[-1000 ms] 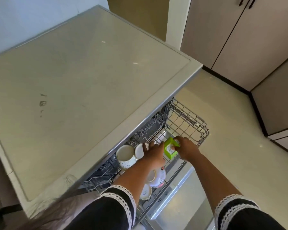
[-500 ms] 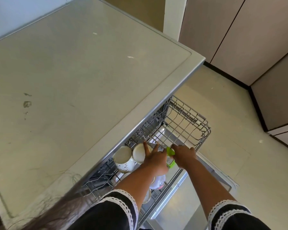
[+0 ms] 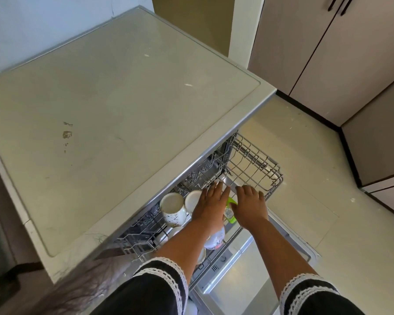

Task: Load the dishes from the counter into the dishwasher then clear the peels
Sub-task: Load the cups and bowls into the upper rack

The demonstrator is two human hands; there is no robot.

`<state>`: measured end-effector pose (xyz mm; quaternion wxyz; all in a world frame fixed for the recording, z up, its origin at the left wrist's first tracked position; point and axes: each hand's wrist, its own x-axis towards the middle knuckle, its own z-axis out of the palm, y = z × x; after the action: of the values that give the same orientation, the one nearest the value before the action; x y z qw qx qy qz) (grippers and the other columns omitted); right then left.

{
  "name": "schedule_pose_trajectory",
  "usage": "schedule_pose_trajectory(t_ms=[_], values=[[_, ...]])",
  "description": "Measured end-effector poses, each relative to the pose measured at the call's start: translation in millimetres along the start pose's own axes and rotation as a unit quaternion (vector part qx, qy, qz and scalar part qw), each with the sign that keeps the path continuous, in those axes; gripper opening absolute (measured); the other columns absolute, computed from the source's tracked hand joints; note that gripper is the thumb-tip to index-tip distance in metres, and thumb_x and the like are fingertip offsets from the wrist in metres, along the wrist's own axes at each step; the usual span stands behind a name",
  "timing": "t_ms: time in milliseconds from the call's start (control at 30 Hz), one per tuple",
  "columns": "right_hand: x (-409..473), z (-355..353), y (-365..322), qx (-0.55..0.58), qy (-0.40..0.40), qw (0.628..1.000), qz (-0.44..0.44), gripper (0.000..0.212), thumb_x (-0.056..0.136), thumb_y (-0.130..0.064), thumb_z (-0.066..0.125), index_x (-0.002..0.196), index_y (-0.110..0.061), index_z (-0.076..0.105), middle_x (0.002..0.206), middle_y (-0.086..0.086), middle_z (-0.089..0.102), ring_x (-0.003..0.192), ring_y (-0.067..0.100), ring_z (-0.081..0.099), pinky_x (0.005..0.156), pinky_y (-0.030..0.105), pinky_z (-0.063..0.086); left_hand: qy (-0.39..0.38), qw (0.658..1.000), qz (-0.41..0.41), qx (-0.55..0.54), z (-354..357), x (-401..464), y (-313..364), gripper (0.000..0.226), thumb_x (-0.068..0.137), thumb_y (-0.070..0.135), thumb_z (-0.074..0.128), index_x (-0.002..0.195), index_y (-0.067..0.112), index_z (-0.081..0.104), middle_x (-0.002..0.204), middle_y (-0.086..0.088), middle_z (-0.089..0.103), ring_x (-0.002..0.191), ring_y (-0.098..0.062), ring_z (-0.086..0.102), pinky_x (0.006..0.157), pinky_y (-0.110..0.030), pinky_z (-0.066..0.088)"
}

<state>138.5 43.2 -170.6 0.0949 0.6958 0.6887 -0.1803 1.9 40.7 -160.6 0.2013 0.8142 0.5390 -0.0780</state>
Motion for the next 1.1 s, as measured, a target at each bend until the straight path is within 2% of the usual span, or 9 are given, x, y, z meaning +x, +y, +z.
schedule_pose_trajectory(t_ms=[67,133,233,367,533,700,867,1100], values=[[-11,-9,-4,-0.002,0.016,1.000,-0.003,0.061,0.100,-0.044,0.042,0.151,-0.016,0.024,0.158,0.008,0.022,0.148,0.027,0.013,0.119,0.048,0.009,0.027,0.999,-0.008,0.017,-7,-11,4,0.082,0.095,0.020,0.054,0.154,0.019,-0.003,0.162,-0.006,-0.012,0.148,-0.024,-0.012,0.119,-0.041,-0.003],[-23,-17,-7,-0.002,0.027,1.000,-0.003,0.063,0.100,-0.044,0.043,0.152,-0.016,0.021,0.160,0.009,0.015,0.149,0.028,0.008,0.119,0.049,0.008,0.043,0.999,-0.015,0.027,-16,-23,9,0.080,0.097,0.021,0.051,0.154,0.019,-0.005,0.161,-0.007,-0.015,0.148,-0.023,-0.014,0.119,-0.041,-0.006],[-46,-33,-12,-0.003,0.053,0.999,-0.011,0.063,0.098,-0.043,0.047,0.150,-0.016,0.025,0.159,0.012,0.014,0.148,0.032,0.009,0.120,0.049,0.015,0.079,0.996,-0.026,0.017,-29,-42,18,0.078,0.097,0.021,0.050,0.154,0.018,-0.003,0.161,-0.007,-0.012,0.148,-0.024,-0.012,0.117,-0.038,-0.010],[-77,-56,-17,-0.021,0.083,0.996,-0.022,0.064,0.097,-0.044,0.048,0.150,-0.017,0.024,0.158,0.012,0.014,0.147,0.033,0.010,0.119,0.049,0.014,0.135,0.990,-0.045,-0.006,-50,-71,31,0.076,0.097,0.021,0.053,0.154,0.016,0.003,0.162,-0.009,-0.007,0.149,-0.025,-0.008,0.112,-0.035,-0.012],[-115,-91,-34,-0.029,0.128,0.990,-0.045,0.063,0.096,-0.044,0.050,0.149,-0.019,0.026,0.157,0.010,0.014,0.147,0.033,0.009,0.119,0.048,0.013,0.189,0.980,-0.060,-0.006,-78,-122,38,0.074,0.097,0.019,0.050,0.154,0.015,0.003,0.161,-0.010,-0.005,0.149,-0.027,-0.008,0.118,-0.038,-0.006],[-152,-119,-71,-0.032,0.167,0.979,-0.107,0.062,0.097,-0.042,0.049,0.149,-0.018,0.026,0.158,0.011,0.013,0.147,0.032,0.008,0.120,0.048,0.012,0.231,0.967,-0.107,0.004,-95,-179,29,0.076,0.095,0.018,0.053,0.154,0.015,0.005,0.161,-0.011,-0.003,0.149,-0.028,-0.006,0.120,-0.041,0.000],[-184,-135,-124,-0.047,0.174,0.968,-0.176,0.062,0.098,-0.040,0.045,0.151,-0.017,0.020,0.160,0.011,0.008,0.148,0.031,0.003,0.120,0.048,0.008,0.260,0.953,-0.156,0.014,-108,-234,10,0.072,0.097,0.019,0.049,0.154,0.014,0.006,0.161,-0.011,-0.006,0.149,-0.029,-0.008,0.121,-0.043,-0.003],[-215,-144,-212,-0.080,0.168,0.941,-0.282,0.062,0.098,-0.035,0.048,0.150,-0.018,0.019,0.160,0.010,0.006,0.148,0.031,0.002,0.120,0.049,0.009,0.331,0.908,-0.255,-0.033,-126,-312,-43,0.069,0.094,0.015,0.049,0.153,0.016,0.013,0.161,-0.009,0.003,0.149,-0.026,-0.002,0.121,-0.041,-0.003]])
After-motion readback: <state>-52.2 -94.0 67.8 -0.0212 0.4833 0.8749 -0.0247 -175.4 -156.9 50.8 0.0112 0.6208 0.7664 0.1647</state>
